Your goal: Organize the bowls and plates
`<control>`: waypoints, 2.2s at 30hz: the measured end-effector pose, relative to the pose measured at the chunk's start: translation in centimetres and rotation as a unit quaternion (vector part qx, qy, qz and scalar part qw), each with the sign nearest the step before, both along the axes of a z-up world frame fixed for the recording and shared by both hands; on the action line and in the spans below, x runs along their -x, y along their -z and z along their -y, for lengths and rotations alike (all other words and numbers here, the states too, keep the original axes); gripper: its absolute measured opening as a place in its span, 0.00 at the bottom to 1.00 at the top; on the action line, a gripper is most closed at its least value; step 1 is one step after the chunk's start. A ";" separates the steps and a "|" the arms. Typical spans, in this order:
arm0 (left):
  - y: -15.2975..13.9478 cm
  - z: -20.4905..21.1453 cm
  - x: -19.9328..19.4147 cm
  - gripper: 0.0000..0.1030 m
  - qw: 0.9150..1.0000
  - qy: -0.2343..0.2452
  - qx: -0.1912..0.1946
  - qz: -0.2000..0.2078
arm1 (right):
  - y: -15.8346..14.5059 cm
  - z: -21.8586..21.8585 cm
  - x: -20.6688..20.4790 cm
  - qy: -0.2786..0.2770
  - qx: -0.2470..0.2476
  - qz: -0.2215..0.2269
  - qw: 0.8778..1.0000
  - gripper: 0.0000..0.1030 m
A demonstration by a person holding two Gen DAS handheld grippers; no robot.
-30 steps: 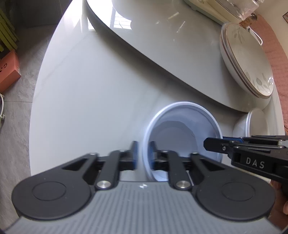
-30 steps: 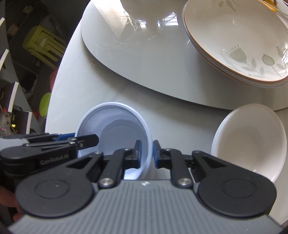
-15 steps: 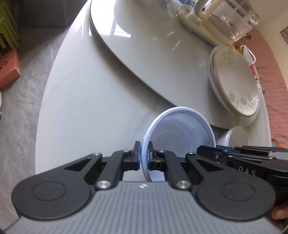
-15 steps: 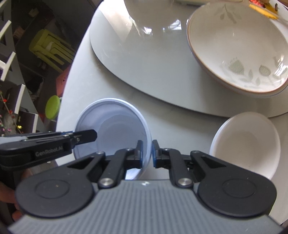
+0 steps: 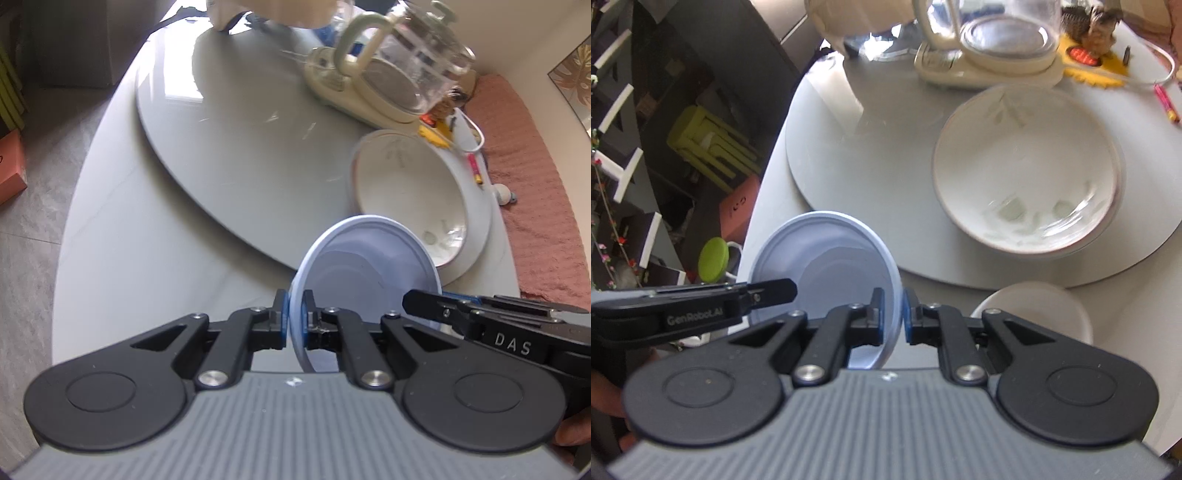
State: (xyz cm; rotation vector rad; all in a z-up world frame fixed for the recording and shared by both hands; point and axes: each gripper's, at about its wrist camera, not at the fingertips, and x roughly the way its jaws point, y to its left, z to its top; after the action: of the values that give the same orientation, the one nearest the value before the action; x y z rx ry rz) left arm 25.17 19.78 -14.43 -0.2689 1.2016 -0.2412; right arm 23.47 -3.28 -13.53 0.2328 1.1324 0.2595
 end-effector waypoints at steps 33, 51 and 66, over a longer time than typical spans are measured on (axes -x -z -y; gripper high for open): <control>6.2 16.5 0.4 0.08 0.997 0.029 -0.033 -0.067 | 4.9 13.6 1.7 0.028 0.004 -0.032 0.999 0.13; 7.9 16.5 0.1 0.08 0.995 0.034 -0.045 -0.086 | 6.5 13.3 0.6 0.012 0.010 -0.044 0.999 0.14; 5.0 15.7 1.2 0.56 0.996 0.044 -0.034 -0.065 | 4.7 14.4 0.5 0.013 -0.014 -0.014 1.000 0.47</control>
State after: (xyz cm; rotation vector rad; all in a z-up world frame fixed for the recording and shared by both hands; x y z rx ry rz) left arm 23.97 4.03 -19.41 -0.1730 1.3493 -0.2622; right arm 22.96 -17.66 -18.26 0.2771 1.1534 0.2492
